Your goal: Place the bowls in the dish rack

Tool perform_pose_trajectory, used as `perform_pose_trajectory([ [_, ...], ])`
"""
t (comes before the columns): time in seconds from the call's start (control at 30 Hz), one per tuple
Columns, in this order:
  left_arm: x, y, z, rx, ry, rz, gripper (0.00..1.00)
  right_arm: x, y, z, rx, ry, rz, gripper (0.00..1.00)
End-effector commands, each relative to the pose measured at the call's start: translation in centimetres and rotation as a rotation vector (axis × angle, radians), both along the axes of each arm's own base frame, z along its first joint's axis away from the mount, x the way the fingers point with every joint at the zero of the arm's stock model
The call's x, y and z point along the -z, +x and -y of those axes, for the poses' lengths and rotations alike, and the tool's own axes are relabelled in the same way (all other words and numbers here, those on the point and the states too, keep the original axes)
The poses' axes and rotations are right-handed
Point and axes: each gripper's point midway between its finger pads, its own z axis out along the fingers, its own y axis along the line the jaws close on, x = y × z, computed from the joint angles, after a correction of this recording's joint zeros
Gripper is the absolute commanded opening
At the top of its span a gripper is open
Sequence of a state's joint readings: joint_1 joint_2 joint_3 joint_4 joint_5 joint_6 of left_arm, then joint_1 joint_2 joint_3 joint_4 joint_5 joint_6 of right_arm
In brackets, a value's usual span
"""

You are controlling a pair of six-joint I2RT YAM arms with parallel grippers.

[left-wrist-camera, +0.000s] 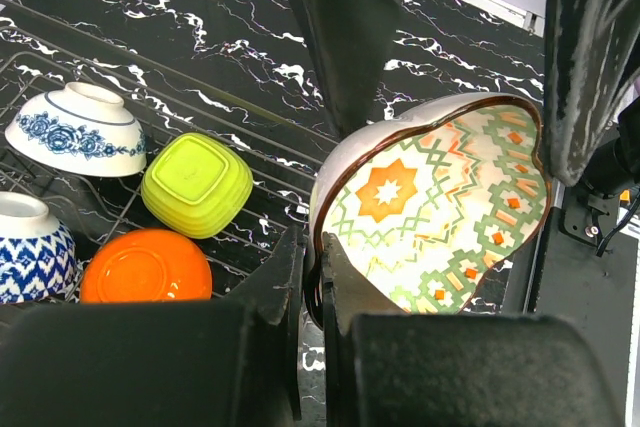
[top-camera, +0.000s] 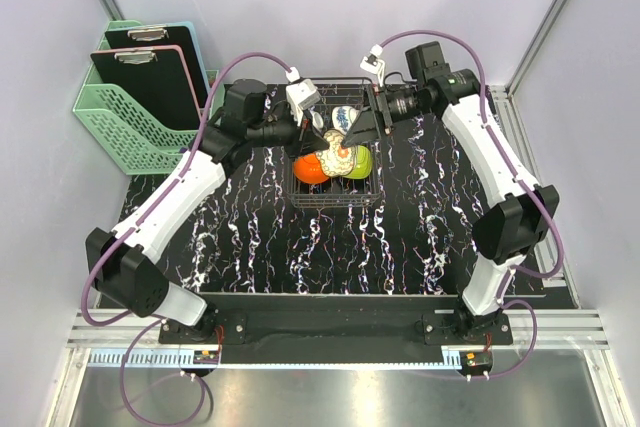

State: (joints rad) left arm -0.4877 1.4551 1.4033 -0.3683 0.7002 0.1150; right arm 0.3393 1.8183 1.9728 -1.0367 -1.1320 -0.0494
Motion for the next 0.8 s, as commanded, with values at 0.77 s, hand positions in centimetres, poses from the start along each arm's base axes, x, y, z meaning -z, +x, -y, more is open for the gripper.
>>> perform_pose_trajectory([
  [0.77,-2.9,0.5,0.4,0.019,-0.057,0.098,0.00,-2.7,-3.1,-0.6,-0.171,0.208,-0.113,0.57],
])
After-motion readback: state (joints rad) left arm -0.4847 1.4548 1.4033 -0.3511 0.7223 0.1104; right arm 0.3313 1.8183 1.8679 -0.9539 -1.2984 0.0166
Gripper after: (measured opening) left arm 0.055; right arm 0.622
